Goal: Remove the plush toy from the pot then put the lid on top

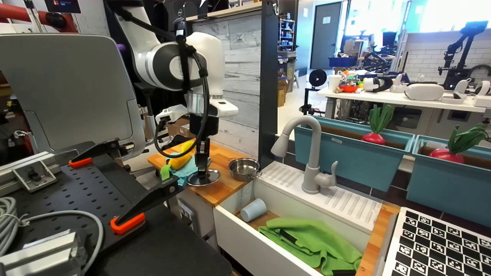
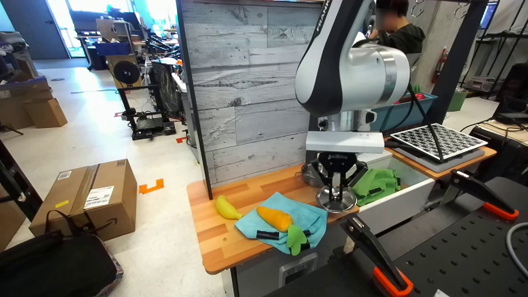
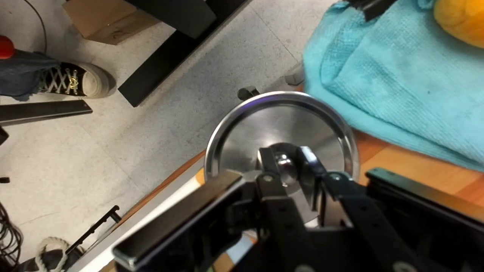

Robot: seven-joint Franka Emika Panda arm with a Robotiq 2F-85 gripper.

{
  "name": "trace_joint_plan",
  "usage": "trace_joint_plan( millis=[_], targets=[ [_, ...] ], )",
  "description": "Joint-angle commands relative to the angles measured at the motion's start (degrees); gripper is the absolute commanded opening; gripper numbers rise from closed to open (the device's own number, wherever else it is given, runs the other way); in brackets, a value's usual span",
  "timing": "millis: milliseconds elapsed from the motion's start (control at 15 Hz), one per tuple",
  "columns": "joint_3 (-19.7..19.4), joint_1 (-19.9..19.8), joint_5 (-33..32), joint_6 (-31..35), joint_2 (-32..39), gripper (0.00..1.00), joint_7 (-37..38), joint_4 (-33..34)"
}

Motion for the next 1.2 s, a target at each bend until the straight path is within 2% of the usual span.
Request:
trace_joint_plan(
  millis=[0, 400, 1133],
  targets=[
    [-1.4, -0.1, -1.1, -1.1, -4.8, 0.05, 0.9, -1.7],
    [-1.0, -2.4, 0.3, 0.3, -5.0, 0.05, 2.6, 2.6],
    [0.9, -6.5, 3.3, 0.7, 2.9, 0.05, 6.7, 13.4]
  ],
)
